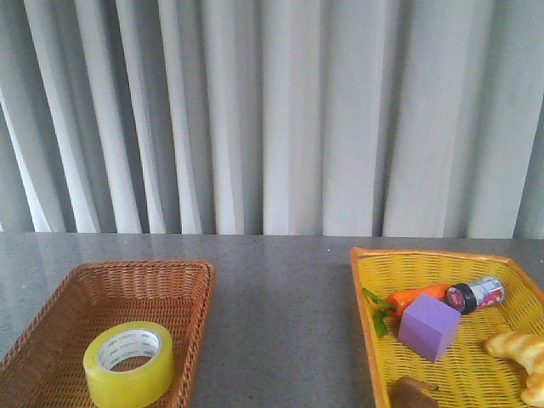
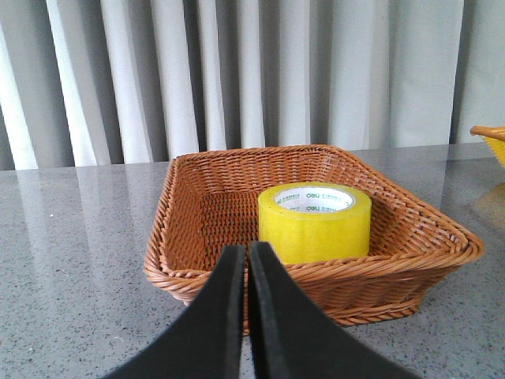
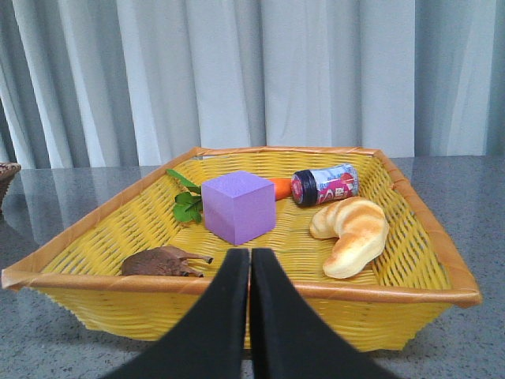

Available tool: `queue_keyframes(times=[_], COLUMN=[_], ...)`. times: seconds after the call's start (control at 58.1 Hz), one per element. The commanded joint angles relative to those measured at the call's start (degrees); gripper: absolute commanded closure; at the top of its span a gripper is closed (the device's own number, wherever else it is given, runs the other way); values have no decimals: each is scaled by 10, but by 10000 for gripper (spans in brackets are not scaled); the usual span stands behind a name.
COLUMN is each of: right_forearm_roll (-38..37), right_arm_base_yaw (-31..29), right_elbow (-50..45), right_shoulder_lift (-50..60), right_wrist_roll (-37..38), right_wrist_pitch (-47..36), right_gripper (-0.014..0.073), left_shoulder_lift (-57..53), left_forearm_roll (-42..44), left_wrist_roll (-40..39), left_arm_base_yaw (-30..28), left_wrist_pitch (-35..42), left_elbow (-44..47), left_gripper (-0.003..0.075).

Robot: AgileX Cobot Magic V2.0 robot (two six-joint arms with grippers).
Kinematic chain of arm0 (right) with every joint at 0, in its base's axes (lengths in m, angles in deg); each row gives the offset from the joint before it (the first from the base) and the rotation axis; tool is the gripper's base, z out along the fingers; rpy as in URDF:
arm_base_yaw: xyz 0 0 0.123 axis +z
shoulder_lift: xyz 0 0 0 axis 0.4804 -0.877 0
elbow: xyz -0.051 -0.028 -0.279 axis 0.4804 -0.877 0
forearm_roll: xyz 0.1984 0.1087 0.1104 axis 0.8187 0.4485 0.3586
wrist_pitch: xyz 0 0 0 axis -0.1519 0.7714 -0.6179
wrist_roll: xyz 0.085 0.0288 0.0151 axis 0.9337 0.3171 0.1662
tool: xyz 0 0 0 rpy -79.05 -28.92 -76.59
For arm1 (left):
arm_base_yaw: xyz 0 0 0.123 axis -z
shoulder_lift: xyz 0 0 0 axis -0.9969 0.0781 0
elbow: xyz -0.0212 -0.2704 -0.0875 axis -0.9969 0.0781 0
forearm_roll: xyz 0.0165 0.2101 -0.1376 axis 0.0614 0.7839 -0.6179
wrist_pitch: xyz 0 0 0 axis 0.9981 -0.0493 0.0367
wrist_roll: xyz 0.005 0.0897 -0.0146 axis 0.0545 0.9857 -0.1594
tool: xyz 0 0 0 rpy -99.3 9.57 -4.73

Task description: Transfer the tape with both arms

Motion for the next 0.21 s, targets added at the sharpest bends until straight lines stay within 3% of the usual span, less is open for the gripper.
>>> queue_keyframes(times=[0.0,0.189], right_forearm_roll=[-2,-2], right_arm_base_yaw=[-5,-5], right_elbow=[-3,-3], right_shoulder_lift=[5,5], right_wrist_roll=[-7,-7], right_wrist_pitch=[-39,-39], right_gripper=[597,597], left_shoulder_lift=[-9,-9], left_forearm_roll=[-3,-3], left_wrist_roll=[0,0], left_arm_base_yaw=[0,0], left_wrist_pitch=[44,44], left_elbow=[-5,-5], left_gripper=[727,727])
